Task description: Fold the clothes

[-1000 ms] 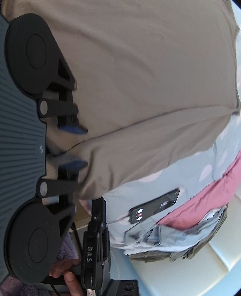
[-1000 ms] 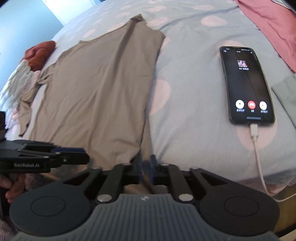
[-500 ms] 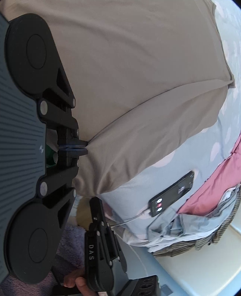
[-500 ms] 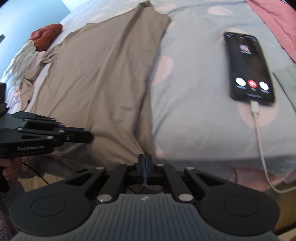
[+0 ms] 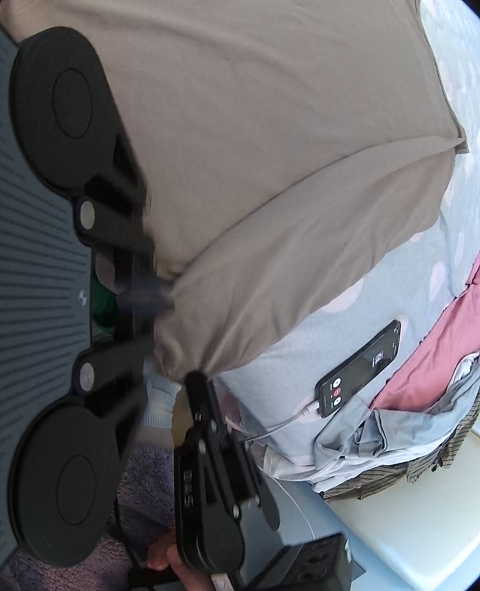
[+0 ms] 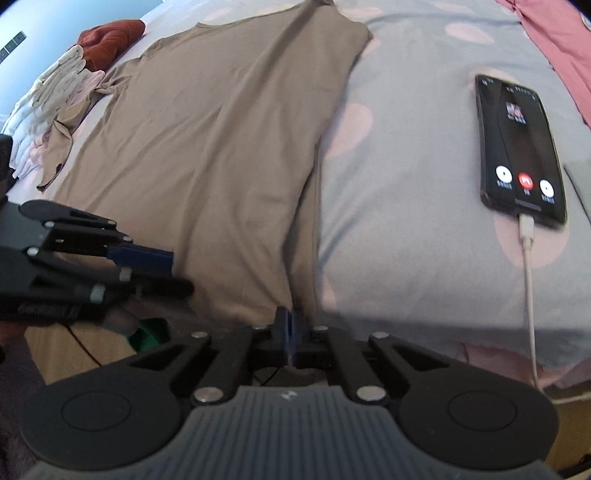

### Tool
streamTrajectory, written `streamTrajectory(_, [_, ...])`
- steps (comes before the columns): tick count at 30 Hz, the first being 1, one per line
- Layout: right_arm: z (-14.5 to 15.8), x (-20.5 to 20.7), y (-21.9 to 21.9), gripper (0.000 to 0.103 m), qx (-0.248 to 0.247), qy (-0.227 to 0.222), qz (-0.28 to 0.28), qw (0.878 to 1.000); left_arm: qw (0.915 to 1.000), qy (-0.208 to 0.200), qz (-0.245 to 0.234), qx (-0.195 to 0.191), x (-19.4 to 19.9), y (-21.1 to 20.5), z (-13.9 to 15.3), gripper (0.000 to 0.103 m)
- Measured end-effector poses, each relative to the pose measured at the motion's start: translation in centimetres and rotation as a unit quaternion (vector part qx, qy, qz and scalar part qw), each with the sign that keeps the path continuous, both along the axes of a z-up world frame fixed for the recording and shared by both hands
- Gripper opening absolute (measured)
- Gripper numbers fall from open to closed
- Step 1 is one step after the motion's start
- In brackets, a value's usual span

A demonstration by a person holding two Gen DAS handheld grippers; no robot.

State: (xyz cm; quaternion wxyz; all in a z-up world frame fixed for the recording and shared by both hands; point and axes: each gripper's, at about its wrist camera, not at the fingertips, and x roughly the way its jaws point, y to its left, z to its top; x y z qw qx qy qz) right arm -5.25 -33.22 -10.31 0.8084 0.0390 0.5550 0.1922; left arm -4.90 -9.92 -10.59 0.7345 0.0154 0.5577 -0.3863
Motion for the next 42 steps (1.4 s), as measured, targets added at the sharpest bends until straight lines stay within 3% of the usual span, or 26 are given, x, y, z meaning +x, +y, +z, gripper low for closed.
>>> streamTrajectory(5, [0.6, -0.5, -1.1, 0.002, 0.01, 0.007, -0.023, 1.0, 0.9999, 0.008, -0.005, 0.008, -0.1, -0.1, -0.3, 0.0])
streamTrajectory(12, [-0.8, 0.0, 0.0, 0.007, -0.033, 0.041, -0.01, 0.999, 0.9995, 0.014, -0.014, 0.026, -0.4, -0.1, -0.4, 0.003])
streamTrajectory(16, [1.9, 0.7, -0.3, 0.01, -0.034, 0.0, -0.031, 0.999, 0.9999, -0.009, 0.006, 0.011, -0.5, 1.5, 1.4, 0.015])
streamTrajectory(17, [2.8, 0.9, -0.2, 0.012, -0.032, -0.015, -0.036, 0.999, 0.9996, -0.019, 0.019, 0.01, -0.4, 2.1, 2.0, 0.015])
streamTrajectory(19, [4.1, 1.3, 0.4, 0.03, -0.029, -0.045, -0.037, 0.998, 0.9982, -0.039, 0.045, 0.009, -0.3, 3.5, 3.0, 0.015])
streamTrajectory(21, [4.9, 2.0, 1.5, 0.03, -0.024, -0.067, -0.029, 0.997, 0.9955, -0.052, 0.078, 0.012, -0.1, 5.4, 3.8, 0.015])
streamTrajectory(27, [5.1, 5.0, 7.3, 0.03, 0.011, -0.064, 0.038, 0.997, 0.9776, -0.076, 0.193, 0.038, 1.4, 12.5, 5.9, 0.017])
streamTrajectory(32, [5.0, 6.8, 12.2, 0.031, 0.017, -0.061, 0.1, 0.993, 0.9454, -0.109, 0.286, 0.112, 4.3, 19.2, 7.3, 0.018])
streamTrajectory(39, [4.2, 9.4, 17.4, 0.037, 0.023, -0.049, 0.148, 0.987, 0.9283, -0.144, 0.3, 0.166, 7.5, 24.4, 6.3, 0.027])
streamTrajectory(42, [3.5, 10.6, 18.8, 0.037, 0.024, -0.041, 0.152, 0.987, 0.9324, -0.138, 0.286, 0.172, 8.4, 24.7, 5.1, 0.035])
